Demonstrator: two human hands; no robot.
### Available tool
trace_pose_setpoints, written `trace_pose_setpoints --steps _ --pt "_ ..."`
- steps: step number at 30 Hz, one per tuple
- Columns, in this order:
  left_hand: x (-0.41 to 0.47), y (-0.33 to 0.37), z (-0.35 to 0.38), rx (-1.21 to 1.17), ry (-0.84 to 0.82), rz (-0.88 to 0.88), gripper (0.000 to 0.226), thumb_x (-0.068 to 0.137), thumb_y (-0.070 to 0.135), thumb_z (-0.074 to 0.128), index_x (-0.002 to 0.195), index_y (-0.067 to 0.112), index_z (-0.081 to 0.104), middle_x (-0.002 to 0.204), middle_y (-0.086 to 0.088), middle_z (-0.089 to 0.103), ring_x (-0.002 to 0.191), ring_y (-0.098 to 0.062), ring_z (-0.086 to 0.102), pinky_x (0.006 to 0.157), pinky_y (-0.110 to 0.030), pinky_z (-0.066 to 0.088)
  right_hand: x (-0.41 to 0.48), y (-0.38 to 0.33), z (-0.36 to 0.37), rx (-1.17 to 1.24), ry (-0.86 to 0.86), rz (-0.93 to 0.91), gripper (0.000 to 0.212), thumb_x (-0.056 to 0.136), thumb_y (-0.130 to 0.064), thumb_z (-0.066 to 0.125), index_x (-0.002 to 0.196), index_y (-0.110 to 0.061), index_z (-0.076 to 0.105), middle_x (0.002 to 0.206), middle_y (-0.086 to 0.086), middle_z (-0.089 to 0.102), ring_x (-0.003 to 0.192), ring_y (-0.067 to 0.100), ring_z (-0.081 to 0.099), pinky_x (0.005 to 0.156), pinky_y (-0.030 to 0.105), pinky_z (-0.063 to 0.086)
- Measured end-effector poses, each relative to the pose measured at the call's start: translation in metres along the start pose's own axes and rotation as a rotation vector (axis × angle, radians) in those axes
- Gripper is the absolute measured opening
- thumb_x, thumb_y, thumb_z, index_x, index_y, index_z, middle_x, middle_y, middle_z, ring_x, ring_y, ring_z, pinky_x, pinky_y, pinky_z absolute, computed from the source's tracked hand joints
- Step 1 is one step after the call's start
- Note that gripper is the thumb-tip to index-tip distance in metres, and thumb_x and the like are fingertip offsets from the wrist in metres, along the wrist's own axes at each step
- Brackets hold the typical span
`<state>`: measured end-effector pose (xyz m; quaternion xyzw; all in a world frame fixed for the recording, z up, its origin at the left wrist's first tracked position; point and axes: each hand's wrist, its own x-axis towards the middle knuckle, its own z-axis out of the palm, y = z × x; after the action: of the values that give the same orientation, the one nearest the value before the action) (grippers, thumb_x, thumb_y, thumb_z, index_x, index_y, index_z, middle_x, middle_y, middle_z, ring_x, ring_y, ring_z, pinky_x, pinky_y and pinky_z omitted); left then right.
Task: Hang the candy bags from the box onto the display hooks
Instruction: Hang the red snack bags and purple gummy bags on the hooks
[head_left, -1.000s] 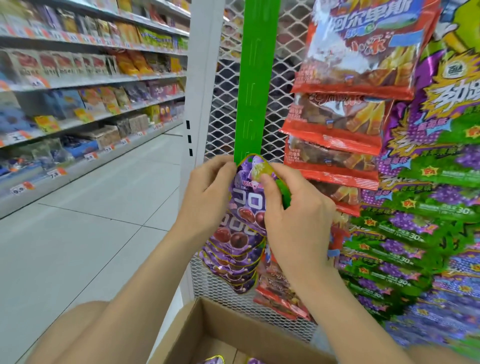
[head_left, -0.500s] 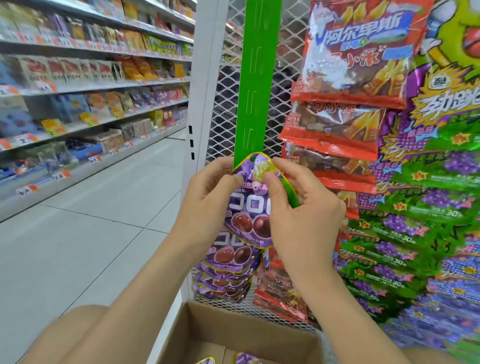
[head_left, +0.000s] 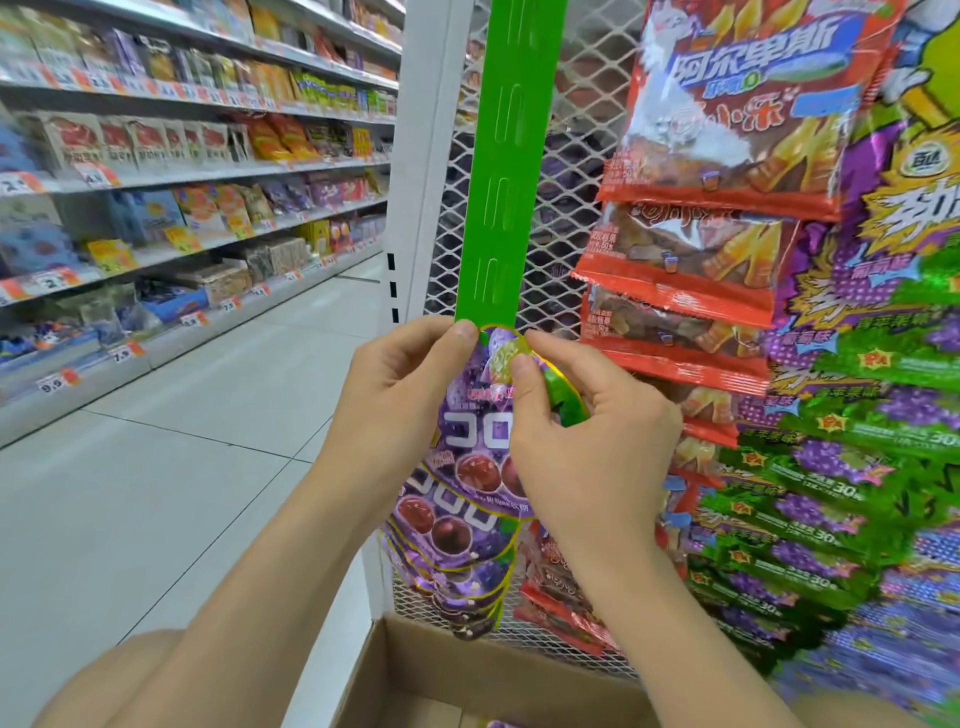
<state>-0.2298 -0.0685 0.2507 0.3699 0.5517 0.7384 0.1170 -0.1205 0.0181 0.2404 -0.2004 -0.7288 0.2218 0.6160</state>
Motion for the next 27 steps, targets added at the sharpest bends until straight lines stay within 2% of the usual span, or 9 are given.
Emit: trace_pose_setpoints --steps 4,7,10,12,14,17,20,23,27 --pt "-0.003 0.003 0.001 0.023 -0.028 0.029 0.021 0.106 0.022 0.061 0.099 0.011 0.078 0.102 -0.022 0.076 0.089 -0.021 0.069 0.082 -0.043 0.057 -0.007 -0.001 0.000 0.015 0.070 -0.032 0.018 0.092 -0.019 0.079 0.110 -0.018 0.083 0.092 -0.018 0.076 0.082 -0.009 0.068 0.074 0.005 0.048" --pt "-0.004 0.005 0.002 0.050 -0.040 0.037 0.022 0.106 0.020 0.060 0.095 0.016 0.078 0.089 -0.004 0.078 0.080 -0.012 0.069 0.067 -0.020 0.054 -0.011 -0.001 -0.004 0.030 0.050 -0.028 0.015 0.093 -0.019 0.078 0.107 -0.022 0.082 0.085 -0.021 0.074 0.078 -0.001 0.071 0.071 0.019 0.054" --pt "-0.005 0.002 0.000 0.087 -0.082 0.052 0.023 0.108 0.016 0.058 0.093 0.016 0.076 0.081 0.003 0.074 0.074 -0.008 0.065 0.068 -0.020 0.054 -0.019 0.006 -0.009 0.017 -0.056 0.006 0.013 0.096 -0.023 0.076 0.107 -0.027 0.080 0.079 -0.020 0.074 0.068 0.006 0.070 0.070 0.026 0.055" --pt "-0.008 -0.006 -0.002 0.233 -0.098 0.139 0.021 0.107 0.014 0.060 0.095 0.023 0.074 0.082 0.014 0.072 0.075 -0.002 0.064 0.071 -0.019 0.051 -0.024 0.014 -0.012 -0.027 -0.094 -0.007 0.016 0.097 -0.024 0.076 0.112 -0.027 0.078 0.073 -0.016 0.072 0.060 0.008 0.065 0.068 0.010 0.046" --pt "-0.015 -0.022 -0.004 0.451 -0.065 0.264 0.018 0.106 0.013 0.062 0.111 0.026 0.073 0.100 0.020 0.075 0.094 0.002 0.067 0.085 -0.021 0.052 -0.027 0.024 -0.018 -0.112 -0.132 -0.040 0.023 0.097 -0.025 0.075 0.121 -0.025 0.076 0.077 -0.014 0.074 0.060 0.006 0.064 0.071 0.006 0.045" --pt "-0.038 -0.050 -0.005 0.783 0.066 0.365 0.044 0.099 0.016 0.069 0.141 0.023 0.058 0.137 0.007 0.059 0.129 -0.012 0.053 0.111 -0.034 0.042 -0.034 0.042 -0.031 -0.229 -0.169 -0.126 0.026 0.099 -0.026 0.069 0.123 -0.021 0.075 0.089 -0.007 0.077 0.069 0.013 0.070 0.066 0.037 0.060" --pt "-0.066 -0.065 -0.005 0.907 0.194 0.416 0.040 0.089 0.011 0.074 0.127 0.017 0.060 0.131 -0.006 0.052 0.123 -0.028 0.048 0.107 -0.038 0.035 -0.047 0.056 -0.047 -0.254 -0.178 -0.164 0.014 0.096 -0.023 0.066 0.105 -0.020 0.076 0.078 -0.007 0.071 0.062 0.014 0.066 0.058 0.039 0.058" --pt "-0.081 -0.078 -0.008 1.024 -0.164 0.402 0.022 0.082 0.012 0.070 0.096 0.022 0.056 0.096 0.003 0.058 0.092 -0.025 0.057 0.079 -0.039 0.044 -0.065 0.058 -0.057 -0.205 -0.363 -0.101 0.006 0.091 -0.026 0.066 0.087 -0.026 0.070 0.061 -0.014 0.058 0.053 0.012 0.058 0.055 0.037 0.054" --pt "-0.094 -0.115 -0.012 1.293 -0.765 0.007 0.014 0.089 0.028 0.063 0.083 0.024 0.051 0.088 0.000 0.069 0.090 -0.028 0.067 0.068 -0.035 0.050 -0.088 0.064 -0.058 -0.347 -0.909 -0.061 0.021 0.090 -0.043 0.053 0.087 -0.028 0.067 0.065 -0.008 0.063 0.067 0.022 0.064 0.064 0.039 0.056"
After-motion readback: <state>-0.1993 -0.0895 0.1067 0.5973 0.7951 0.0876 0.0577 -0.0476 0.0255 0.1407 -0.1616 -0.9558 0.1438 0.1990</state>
